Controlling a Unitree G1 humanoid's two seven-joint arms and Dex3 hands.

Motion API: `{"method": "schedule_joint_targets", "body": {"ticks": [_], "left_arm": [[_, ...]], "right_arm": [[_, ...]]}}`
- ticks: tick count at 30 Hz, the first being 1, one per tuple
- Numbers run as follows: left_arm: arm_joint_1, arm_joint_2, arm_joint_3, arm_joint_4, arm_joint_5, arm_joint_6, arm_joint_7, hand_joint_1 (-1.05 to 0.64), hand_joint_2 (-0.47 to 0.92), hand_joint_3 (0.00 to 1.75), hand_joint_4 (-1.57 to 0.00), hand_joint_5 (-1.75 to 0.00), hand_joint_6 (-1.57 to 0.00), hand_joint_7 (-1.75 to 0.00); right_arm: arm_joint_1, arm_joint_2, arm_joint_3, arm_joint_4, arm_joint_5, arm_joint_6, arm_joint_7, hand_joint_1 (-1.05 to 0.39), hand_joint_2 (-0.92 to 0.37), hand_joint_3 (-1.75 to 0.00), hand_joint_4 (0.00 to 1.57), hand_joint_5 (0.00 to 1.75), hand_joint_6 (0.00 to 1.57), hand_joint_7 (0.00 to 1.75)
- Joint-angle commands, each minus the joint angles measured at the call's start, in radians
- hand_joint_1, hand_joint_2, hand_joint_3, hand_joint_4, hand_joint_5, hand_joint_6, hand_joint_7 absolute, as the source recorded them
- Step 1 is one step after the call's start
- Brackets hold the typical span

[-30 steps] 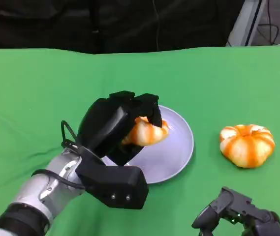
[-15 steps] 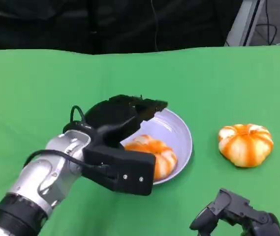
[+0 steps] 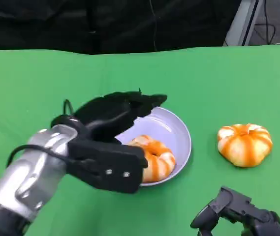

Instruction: Grasp the bread from the table and place it into the plate.

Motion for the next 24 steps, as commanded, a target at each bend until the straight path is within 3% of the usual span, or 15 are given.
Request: {"method": "schedule_joint_targets", "body": {"ticks": [1, 2, 3, 6, 7, 9, 12, 16, 17, 19, 20, 22, 24], "left_arm": [[0.038, 0.034, 0.036, -0.063, -0.039, -0.001, -0.019, -0.71, 0.92, 0.29, -0.12, -0.07, -0.12, -0.06], [0.104, 0.036, 0.114, -0.136, -0.175, 0.032, -0.058, -0.71, 0.92, 0.29, -0.12, -0.07, -0.12, -0.06], [0.153, 0.038, 0.173, -0.192, -0.278, 0.059, -0.089, -0.57, 0.92, 0.29, -0.24, -0.14, -0.19, -0.08], [0.255, 0.028, 0.270, -0.284, -0.436, 0.077, -0.103, -0.48, 0.92, 0.28, -0.32, -0.18, -0.24, -0.10], [0.293, 0.017, 0.298, -0.305, -0.471, 0.065, -0.087, -0.45, 0.92, 0.27, -0.45, -0.26, -0.35, -0.14], [0.364, -0.003, 0.350, -0.337, -0.531, 0.024, -0.063, -0.43, 0.92, 0.27, -0.52, -0.30, -0.41, -0.15], [0.462, -0.044, 0.421, -0.361, -0.628, -0.047, -0.036, -0.32, 0.92, 0.28, -0.73, -0.46, -0.62, -0.24], [0.487, -0.061, 0.440, -0.363, -0.659, -0.070, -0.034, -0.27, 0.92, 0.27, -0.77, -0.58, -0.71, -0.28], [0.555, -0.106, 0.461, -0.385, -0.707, -0.093, -0.010, -0.22, 0.92, 0.31, -0.80, -0.69, -0.76, -0.36], [0.654, -0.181, 0.488, -0.404, -0.790, -0.141, 0.017, -0.02, 0.76, 0.76, -0.78, -1.27, -0.75, -1.03], [0.687, -0.209, 0.493, -0.400, -0.820, -0.167, 0.020, 0.02, 0.73, 0.88, -0.79, -1.41, -0.73, -1.19], [0.706, -0.229, 0.495, -0.389, -0.840, -0.193, 0.014, 0.06, 0.69, 1.00, -0.79, -1.57, -0.71, -1.37], [0.709, -0.234, 0.497, -0.387, -0.842, -0.199, 0.009, 0.07, 0.68, 1.03, -0.79, -1.60, -0.71, -1.40]], "right_arm": [[0.004, -0.002, 0.000, -0.011, 0.007, 0.008, -0.005, -0.13, -0.36, -1.26, 0.69, 1.60, 0.76, 1.32], [0.001, 0.000, 0.001, -0.011, 0.006, 0.013, -0.005, -0.13, -0.37, -1.25, 0.69, 1.60, 0.76, 1.32], [-0.002, 0.001, 0.002, -0.011, 0.005, 0.017, -0.006, -0.13, -0.37, -1.26, 0.69, 1.60, 0.76, 1.33], [-0.007, 0.002, 0.003, -0.009, 0.004, 0.021, -0.007, -0.13, -0.37, -1.27, 0.69, 1.61, 0.76, 1.33], [-0.009, 0.002, 0.003, -0.006, 0.004, 0.020, -0.007, -0.11, -0.36, -1.27, 0.69, 1.61, 0.76, 1.33], [-0.012, 0.001, 0.003, -0.003, 0.005, 0.021, -0.007, -0.11, -0.36, -1.28, 0.69, 1.61, 0.76, 1.33], [-0.014, -0.002, 0.003, -0.002, 0.010, 0.025, -0.004, -0.09, -0.35, -1.29, 0.69, 1.62, 0.76, 1.34], [-0.014, -0.003, 0.004, -0.003, 0.012, 0.026, -0.003, -0.09, -0.35, -1.30, 0.69, 1.63, 0.75, 1.34], [-0.011, -0.006, 0.003, -0.006, 0.009, 0.026, -0.003, -0.09, -0.35, -1.30, 0.69, 1.63, 0.75, 1.35], [-0.007, -0.010, 0.001, -0.014, 0.009, 0.030, -0.001, -0.09, -0.35, -1.30, 0.69, 1.62, 0.75, 1.35], [-0.005, -0.012, 0.000, -0.018, 0.012, 0.032, 0.001, -0.09, -0.35, -1.30, 0.69, 1.61, 0.75, 1.34], [-0.004, -0.012, -0.001, -0.021, 0.016, 0.035, 0.003, -0.09, -0.35, -1.29, 0.69, 1.61, 0.75, 1.34], [-0.004, -0.013, -0.001, -0.021, 0.017, 0.036, 0.004, -0.09, -0.35, -1.29, 0.69, 1.61, 0.75, 1.34]]}}
